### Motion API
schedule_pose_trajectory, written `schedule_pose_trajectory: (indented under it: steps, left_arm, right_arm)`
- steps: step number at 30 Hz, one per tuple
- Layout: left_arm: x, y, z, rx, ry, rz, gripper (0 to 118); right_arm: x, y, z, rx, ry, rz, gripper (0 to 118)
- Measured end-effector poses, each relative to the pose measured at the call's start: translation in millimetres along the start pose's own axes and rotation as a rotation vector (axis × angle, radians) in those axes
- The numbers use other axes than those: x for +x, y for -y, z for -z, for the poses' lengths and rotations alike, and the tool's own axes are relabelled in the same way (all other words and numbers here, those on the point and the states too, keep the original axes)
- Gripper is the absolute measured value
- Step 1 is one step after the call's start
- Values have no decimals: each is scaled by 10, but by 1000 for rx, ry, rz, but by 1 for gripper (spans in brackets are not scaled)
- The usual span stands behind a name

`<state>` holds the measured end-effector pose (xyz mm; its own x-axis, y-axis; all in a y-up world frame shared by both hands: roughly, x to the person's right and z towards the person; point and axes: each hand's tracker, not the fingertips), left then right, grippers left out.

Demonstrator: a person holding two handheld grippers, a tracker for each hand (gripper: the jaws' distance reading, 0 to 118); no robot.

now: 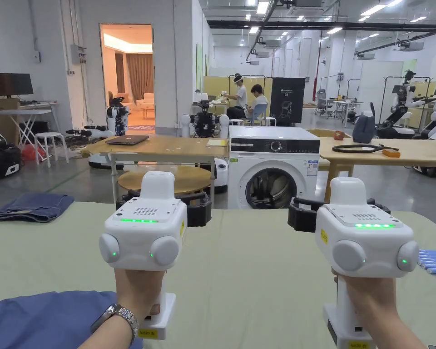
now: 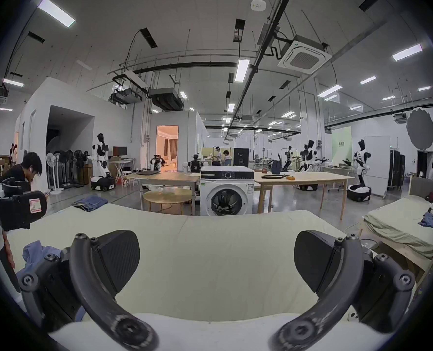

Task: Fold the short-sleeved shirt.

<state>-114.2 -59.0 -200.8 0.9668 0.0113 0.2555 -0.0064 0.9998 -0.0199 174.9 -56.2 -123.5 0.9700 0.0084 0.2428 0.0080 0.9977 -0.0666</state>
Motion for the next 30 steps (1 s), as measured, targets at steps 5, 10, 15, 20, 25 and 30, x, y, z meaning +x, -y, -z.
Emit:
schedule_pose_trajectory:
  steps: [5,10,15,20,25,30]
  left_arm:
    - [3,-13,-15,4,2,-1,118]
    - [10,-32,-27,10,5,0,118]
    - [18,-39,-45,13,8,-5,118]
    - [34,-22,-47,12,9,-6,118]
    - [41,4,-61,11,14,1,118]
    - [44,17,-83,24,7,5,118]
  right_arm:
    - [14,-5,-4,1,0,10,118]
    - [21,-16,-13,3,0,13,118]
    - [14,-24,-16,5,-2,16,118]
    - [5,-27,-31,7,-7,29,118]
    - [-9,-26,-42,9,-10,16,118]
    - [-4,-9,-49,19,-11,15,118]
